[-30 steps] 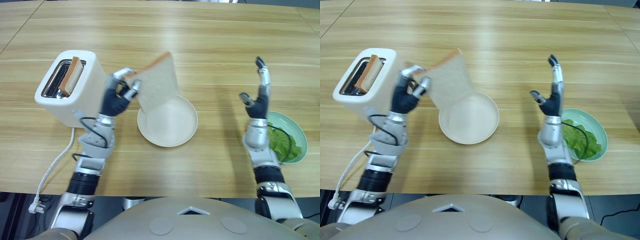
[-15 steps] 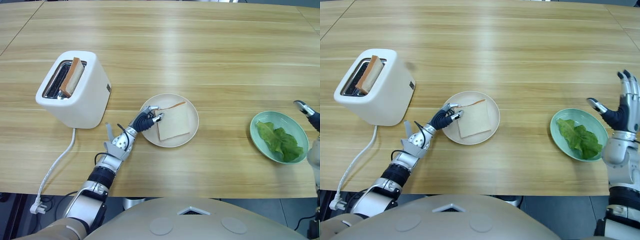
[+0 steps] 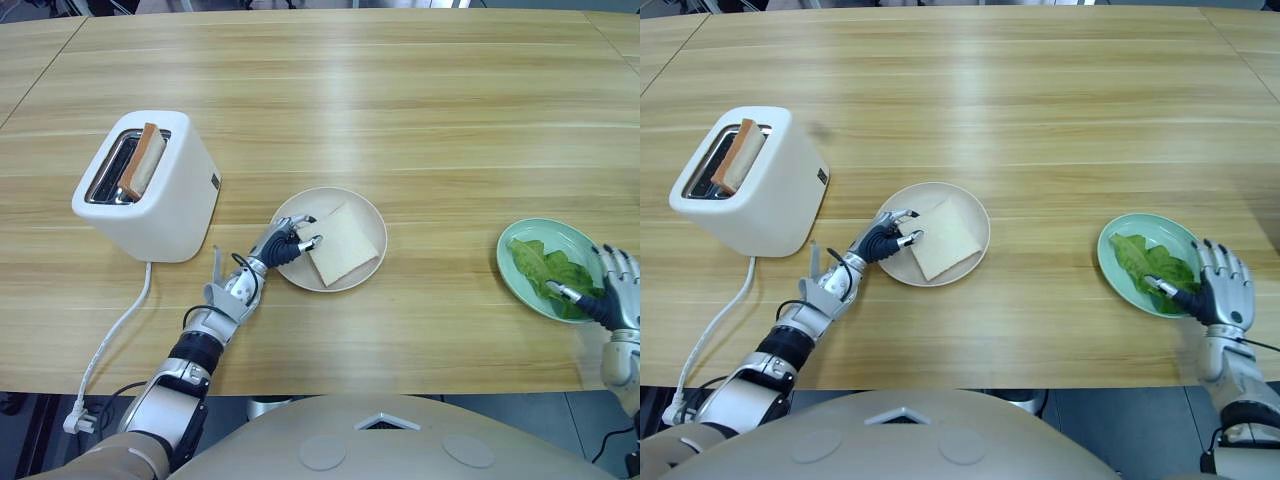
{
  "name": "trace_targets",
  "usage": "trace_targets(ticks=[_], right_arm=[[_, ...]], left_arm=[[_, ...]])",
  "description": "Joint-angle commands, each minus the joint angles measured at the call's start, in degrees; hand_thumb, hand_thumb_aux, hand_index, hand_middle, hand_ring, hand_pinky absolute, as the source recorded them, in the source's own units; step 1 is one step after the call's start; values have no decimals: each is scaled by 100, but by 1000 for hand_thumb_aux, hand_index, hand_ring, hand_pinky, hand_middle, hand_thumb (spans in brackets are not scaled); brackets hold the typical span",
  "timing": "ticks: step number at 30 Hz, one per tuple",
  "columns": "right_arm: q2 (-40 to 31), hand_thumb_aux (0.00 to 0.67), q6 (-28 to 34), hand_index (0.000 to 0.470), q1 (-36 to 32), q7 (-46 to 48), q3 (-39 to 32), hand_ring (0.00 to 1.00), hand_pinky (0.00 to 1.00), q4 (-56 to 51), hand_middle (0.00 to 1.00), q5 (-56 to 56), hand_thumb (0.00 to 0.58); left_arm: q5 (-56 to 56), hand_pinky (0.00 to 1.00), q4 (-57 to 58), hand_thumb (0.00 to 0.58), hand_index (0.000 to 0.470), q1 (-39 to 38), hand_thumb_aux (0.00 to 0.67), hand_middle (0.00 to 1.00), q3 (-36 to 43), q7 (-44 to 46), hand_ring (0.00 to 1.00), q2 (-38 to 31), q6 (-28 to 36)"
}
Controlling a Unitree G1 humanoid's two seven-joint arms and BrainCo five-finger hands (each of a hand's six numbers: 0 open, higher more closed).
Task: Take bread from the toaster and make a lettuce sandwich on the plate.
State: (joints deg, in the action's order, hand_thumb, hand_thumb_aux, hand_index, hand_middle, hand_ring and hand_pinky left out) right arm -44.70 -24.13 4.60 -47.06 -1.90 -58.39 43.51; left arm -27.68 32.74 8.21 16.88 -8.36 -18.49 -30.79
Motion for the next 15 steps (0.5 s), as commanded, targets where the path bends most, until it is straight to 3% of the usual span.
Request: trace_targets(ticks=[1, 4, 5, 6, 7, 8, 15], right_arm=[[-17, 0, 37, 0, -102, -345, -320, 0, 0, -274, 0, 51, 0], [-16, 0, 22, 0, -132, -398, -543, 0, 0, -424, 0, 26, 0], [-6, 166, -3, 114, -137, -370, -601, 0, 0, -474, 0, -1, 251], [2, 166, -38, 114, -144, -328, -649, 0, 0, -524, 0, -46, 251], [9, 512, -76, 352, -146, -298, -683, 0, 0, -568, 0, -90, 548], [5, 652, -97, 447, -145, -306, -720, 0, 0, -593, 0, -109, 580], [-74, 670, -208, 460, -161, -695, -807, 0, 0, -513, 0, -231, 580]], left_arm=[[-160, 0, -312, 0, 0, -105, 0, 0, -75, -107, 0, -102, 212], [-167, 0, -476, 0, 0, -129, 0, 0, -142, -148, 0, -153, 322], [-165, 0, -534, 0, 0, -132, 0, 0, -165, -160, 0, -173, 357], [-160, 0, -591, 0, 0, -136, 0, 0, -180, -162, 0, -189, 388], [-159, 0, -656, 0, 0, -145, 0, 0, -198, -163, 0, -201, 413], [-169, 0, -746, 0, 0, -159, 0, 0, -224, -167, 0, -216, 435], [-156, 0, -1489, 0, 0, -372, 0, 0, -453, -168, 0, -292, 632]])
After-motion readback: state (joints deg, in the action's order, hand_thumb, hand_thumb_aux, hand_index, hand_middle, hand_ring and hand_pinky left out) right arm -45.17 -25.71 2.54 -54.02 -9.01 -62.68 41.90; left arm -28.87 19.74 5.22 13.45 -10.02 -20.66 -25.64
